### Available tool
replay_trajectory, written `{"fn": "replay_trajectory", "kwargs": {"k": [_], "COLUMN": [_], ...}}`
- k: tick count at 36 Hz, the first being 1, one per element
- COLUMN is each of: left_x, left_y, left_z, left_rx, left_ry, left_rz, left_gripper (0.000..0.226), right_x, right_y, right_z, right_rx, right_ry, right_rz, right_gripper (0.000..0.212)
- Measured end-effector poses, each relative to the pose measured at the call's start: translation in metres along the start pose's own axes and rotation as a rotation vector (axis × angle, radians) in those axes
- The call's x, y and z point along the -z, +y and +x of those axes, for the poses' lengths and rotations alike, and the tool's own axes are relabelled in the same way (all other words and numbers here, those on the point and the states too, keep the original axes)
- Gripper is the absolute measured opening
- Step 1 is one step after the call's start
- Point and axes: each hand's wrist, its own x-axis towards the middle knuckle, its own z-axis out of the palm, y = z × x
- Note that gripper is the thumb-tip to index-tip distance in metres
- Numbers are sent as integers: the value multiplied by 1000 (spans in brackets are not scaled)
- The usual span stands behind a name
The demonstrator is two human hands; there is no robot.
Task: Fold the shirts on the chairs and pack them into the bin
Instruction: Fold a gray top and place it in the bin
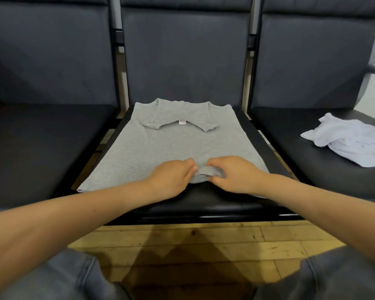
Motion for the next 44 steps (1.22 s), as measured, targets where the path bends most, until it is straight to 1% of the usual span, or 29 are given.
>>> {"fn": "replay_trajectory", "kwargs": {"k": [1,2,4,7,9,12,15,18,19,20,21,22,23,24,26,29,33,36,38,41,42,44], "left_x": [2,4,9,14,14,16,21,32,37,42,48,53,58,61,65,64,68,72,72,73,73,72], "left_y": [-1,-1,-4,-10,-16,-26,-33,-40,-42,-45,-47,-50,-53,-58,-65,-76,-94,-103,-106,-108,-107,-103], "left_z": [2,5,8,12,14,19,23,28,28,27,25,22,20,19,19,19,8,-1,-5,-8,-10,-13], "left_rx": [-6,-15,-33,-39,-23,22,110,136,122,105,80,39,-10,-53,-63,-10,133,286,377,471,488,494], "left_ry": [-7,-14,-37,-47,-16,32,84,131,150,164,172,178,185,203,203,227,295,320,316,299,300,306], "left_rz": [30,53,88,136,100,-46,-187,-194,-184,-157,-74,81,256,381,491,557,423,318,140,-165,-242,-341], "left_gripper": [28,29,34,40,37,26,22,26,26,25,26,28,31,31,28,24,20,19,24,38,40,39], "right_x": [3,6,15,25,26,25,17,16,18,20,23,24,26,27,28,31,36,40,44,51,52,50], "right_y": [3,6,10,20,29,38,42,39,37,36,37,40,44,49,61,78,95,98,97,90,88,84], "right_z": [3,6,9,12,14,18,23,28,28,29,29,29,30,30,31,29,24,18,15,6,2,-5], "right_rx": [-11,-19,-38,-94,-130,-174,-199,-212,-205,-196,-188,-185,-182,-183,-216,-318,-479,-557,-617,-673,-662,-620], "right_ry": [-31,-65,-112,-136,-124,-87,5,50,55,53,48,47,57,77,129,190,242,265,319,410,411,373], "right_rz": [28,53,105,137,149,142,147,169,163,154,146,144,144,141,118,107,117,215,411,873,990,1138], "right_gripper": [10,7,12,18,21,22,27,28,34,40,43,41,36,28,17,19,24,24,24,27,28,24]}}
